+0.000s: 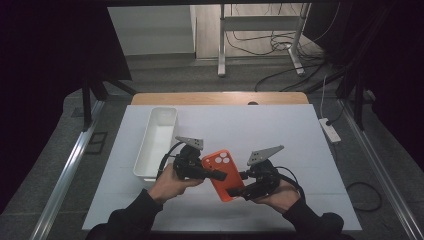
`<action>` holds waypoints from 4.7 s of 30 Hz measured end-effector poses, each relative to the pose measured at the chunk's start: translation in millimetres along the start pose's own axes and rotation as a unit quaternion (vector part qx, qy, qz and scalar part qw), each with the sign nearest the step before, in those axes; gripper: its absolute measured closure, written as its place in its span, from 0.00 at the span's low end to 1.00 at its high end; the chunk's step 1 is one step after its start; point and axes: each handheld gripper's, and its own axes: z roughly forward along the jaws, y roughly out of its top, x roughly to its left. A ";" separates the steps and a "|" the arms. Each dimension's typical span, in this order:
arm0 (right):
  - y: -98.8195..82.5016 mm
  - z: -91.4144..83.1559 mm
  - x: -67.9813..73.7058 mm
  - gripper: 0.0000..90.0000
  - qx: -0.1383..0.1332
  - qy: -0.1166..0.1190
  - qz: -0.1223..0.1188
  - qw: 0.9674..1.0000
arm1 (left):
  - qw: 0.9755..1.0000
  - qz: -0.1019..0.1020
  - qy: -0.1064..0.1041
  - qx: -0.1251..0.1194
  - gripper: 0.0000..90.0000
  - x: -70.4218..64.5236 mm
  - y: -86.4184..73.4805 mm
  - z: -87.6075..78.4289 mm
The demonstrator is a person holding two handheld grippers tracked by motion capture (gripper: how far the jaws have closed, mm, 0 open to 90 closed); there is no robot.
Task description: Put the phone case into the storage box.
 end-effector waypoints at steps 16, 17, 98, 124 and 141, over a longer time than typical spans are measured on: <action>-1.2 0.5 -6.4 0.95 -0.006 0.089 0.002 0.996 | 0.999 0.016 -0.036 -0.012 0.92 -3.1 2.2 2.9; -0.9 0.0 -5.9 0.95 -0.007 0.089 0.002 0.996 | 0.999 0.018 -0.032 -0.015 0.90 -3.7 2.5 3.0; -2.2 5.1 -2.5 0.94 -0.027 -0.164 -0.031 0.986 | 0.973 -0.087 0.200 -0.073 1.00 -9.9 -0.9 -3.1; -0.8 12.8 -2.1 0.32 -0.031 -0.171 -0.012 0.985 | 0.964 -0.103 0.236 -0.072 1.00 -11.9 -1.7 1.9; -7.0 -1.7 -9.7 0.25 -0.032 -0.169 0.010 0.985 | 0.958 -0.098 0.259 -0.080 1.00 -7.7 -3.2 -11.8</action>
